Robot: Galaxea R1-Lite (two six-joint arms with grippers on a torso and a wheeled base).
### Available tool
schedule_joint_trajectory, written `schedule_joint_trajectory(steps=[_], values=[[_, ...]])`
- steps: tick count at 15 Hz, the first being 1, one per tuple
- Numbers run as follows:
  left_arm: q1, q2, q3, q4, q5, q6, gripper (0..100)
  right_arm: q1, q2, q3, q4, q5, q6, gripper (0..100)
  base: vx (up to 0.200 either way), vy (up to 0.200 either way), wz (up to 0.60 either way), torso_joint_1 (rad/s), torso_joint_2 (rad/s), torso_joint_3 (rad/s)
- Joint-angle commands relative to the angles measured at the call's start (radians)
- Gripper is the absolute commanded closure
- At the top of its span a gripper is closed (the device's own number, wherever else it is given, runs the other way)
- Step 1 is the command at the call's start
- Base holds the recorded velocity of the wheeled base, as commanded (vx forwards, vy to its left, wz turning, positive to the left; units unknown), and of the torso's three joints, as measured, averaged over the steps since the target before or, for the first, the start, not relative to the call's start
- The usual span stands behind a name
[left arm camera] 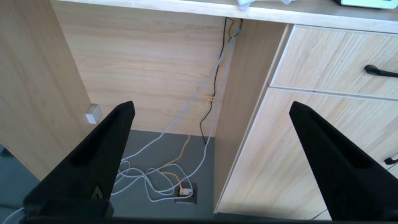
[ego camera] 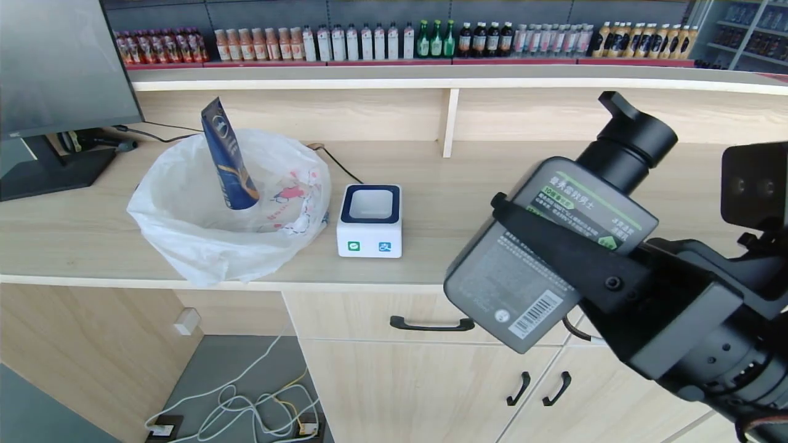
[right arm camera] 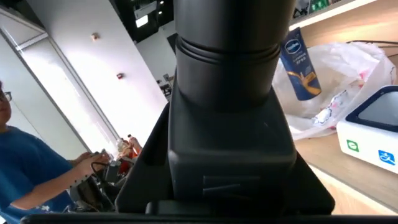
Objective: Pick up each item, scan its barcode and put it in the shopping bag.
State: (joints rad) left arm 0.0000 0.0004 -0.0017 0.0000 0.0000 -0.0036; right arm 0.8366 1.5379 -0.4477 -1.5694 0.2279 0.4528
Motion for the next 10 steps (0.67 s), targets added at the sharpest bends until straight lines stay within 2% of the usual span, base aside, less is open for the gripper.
schedule_joint_trajectory(steps=[1, 3, 5, 7, 8, 10], values=[[0.0, 0.0, 0.0, 0.0, 0.0, 0.001, 0, -0.002, -0.018, 0.023, -0.001, -0.022, -0.031, 100, 0.0, 0.0, 0.0, 0.0, 0.0, 0.0], [0.0, 0.0, 0.0, 0.0, 0.0, -0.001, 0, -0.056, -0.019, 0.07, -0.001, -0.041, -0.128, 100, 0.0, 0.0, 0.0, 0.0, 0.0, 0.0], [0.0, 0.0, 0.0, 0.0, 0.0, 0.001, 0, -0.159, -0.01, 0.098, -0.001, -0.064, -0.24, 100, 0.0, 0.0, 0.0, 0.0, 0.0, 0.0], [0.0, 0.0, 0.0, 0.0, 0.0, 0.001, 0, -0.177, -0.018, 0.095, 0.0, -0.139, -0.292, 100, 0.0, 0.0, 0.0, 0.0, 0.0, 0.0], [0.0, 0.0, 0.0, 0.002, 0.0, 0.001, 0, -0.179, -0.022, 0.075, 0.031, -0.225, -0.316, 100, 0.0, 0.0, 0.0, 0.0, 0.0, 0.0], [0.0, 0.0, 0.0, 0.0, 0.0, 0.001, 0, -0.183, -0.035, 0.05, 0.075, -0.303, -0.358, 100, 0.0, 0.0, 0.0, 0.0, 0.0, 0.0]])
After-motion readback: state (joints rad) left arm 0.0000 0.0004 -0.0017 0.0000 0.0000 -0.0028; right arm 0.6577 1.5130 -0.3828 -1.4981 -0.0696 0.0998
